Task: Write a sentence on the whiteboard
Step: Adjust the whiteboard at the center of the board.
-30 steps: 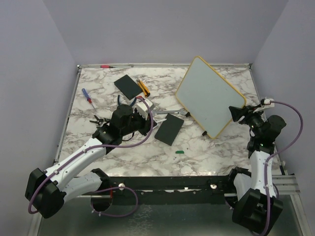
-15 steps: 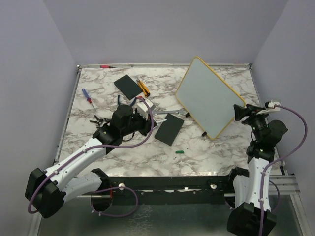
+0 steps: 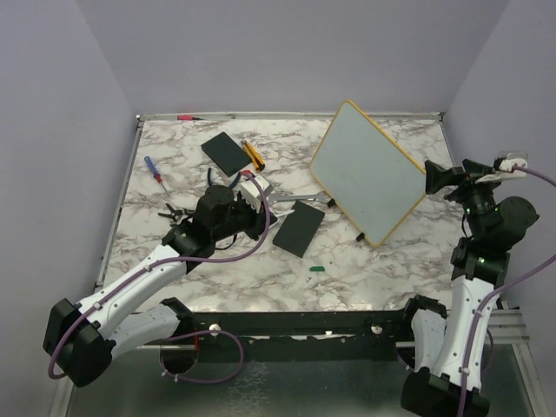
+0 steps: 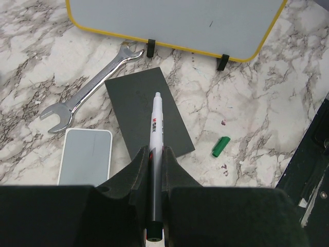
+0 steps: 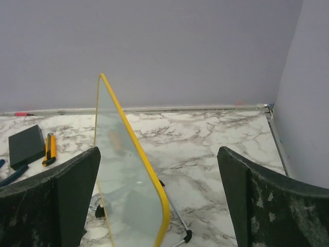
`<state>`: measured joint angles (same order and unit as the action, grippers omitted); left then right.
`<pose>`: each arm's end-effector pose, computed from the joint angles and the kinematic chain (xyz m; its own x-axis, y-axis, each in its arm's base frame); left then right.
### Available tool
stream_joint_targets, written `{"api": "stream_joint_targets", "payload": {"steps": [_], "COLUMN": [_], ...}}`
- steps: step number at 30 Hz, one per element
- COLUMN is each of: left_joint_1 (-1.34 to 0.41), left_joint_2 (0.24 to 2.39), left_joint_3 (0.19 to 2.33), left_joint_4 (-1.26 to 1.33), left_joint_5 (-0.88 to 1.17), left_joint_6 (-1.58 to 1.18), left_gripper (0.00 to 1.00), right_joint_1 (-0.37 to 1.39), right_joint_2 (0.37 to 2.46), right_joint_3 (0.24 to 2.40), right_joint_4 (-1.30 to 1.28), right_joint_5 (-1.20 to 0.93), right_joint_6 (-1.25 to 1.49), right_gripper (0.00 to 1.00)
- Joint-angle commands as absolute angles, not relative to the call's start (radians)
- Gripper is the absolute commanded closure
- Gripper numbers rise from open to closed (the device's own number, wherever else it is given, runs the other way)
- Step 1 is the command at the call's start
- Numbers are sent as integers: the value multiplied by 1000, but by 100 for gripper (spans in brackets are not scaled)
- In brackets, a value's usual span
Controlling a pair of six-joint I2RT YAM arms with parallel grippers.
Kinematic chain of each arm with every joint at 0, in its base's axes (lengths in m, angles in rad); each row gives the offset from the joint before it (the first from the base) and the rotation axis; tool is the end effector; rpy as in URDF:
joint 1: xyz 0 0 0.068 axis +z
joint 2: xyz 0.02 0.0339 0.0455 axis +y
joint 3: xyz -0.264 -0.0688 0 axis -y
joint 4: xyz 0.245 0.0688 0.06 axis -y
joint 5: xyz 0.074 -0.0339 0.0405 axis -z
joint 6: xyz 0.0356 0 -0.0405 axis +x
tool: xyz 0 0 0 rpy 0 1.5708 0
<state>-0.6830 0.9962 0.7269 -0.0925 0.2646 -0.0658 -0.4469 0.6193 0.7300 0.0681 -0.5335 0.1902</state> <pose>0.1725 -0.1524 0.2894 -0.3265 0.1838 -0.9271 0.7791 0.6077 -0.1539 0.1385 -0.0463 0.3721 0.1425 0.1122 -0.9834 -0.1081 0.9894 0.0972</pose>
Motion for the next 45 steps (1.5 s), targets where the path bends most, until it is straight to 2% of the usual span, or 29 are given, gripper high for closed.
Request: {"api": "stream_joint_targets", "payload": {"steps": [1, 4, 9, 18, 25, 35, 45], "left_joint_1": [-689, -687, -682, -680, -681, -680, -680], "left_joint_2": [976, 981, 991, 988, 987, 988, 985], "left_joint_3": [727, 740, 758, 760, 756, 756, 755], "left_joint_4": [-87, -91, -89, -85, -86, -91, -91], "left_joint_5": [246, 242, 279, 333, 334, 333, 326], "left_joint_6": [-66, -79, -96, -104, -100, -96, -93], "left_gripper": [100, 100, 100, 100, 100, 100, 100], "right_joint_1": [-452, -451, -439, -281, -207, -96, -73], "right_joint_2": [725, 820, 1021, 1355, 1545, 1684, 1755], "right_joint_3": [881, 1006, 1186, 1500, 1705, 1802, 1847], "right_joint_4": [-127, -209, -363, -632, -763, -799, -835], "right_joint_5": [-626, -702, -837, -786, -751, -701, -706], "right_joint_6": [152, 149, 115, -32, -81, -100, -129], "right_gripper": [0, 1, 12, 27, 33, 40, 58]}}
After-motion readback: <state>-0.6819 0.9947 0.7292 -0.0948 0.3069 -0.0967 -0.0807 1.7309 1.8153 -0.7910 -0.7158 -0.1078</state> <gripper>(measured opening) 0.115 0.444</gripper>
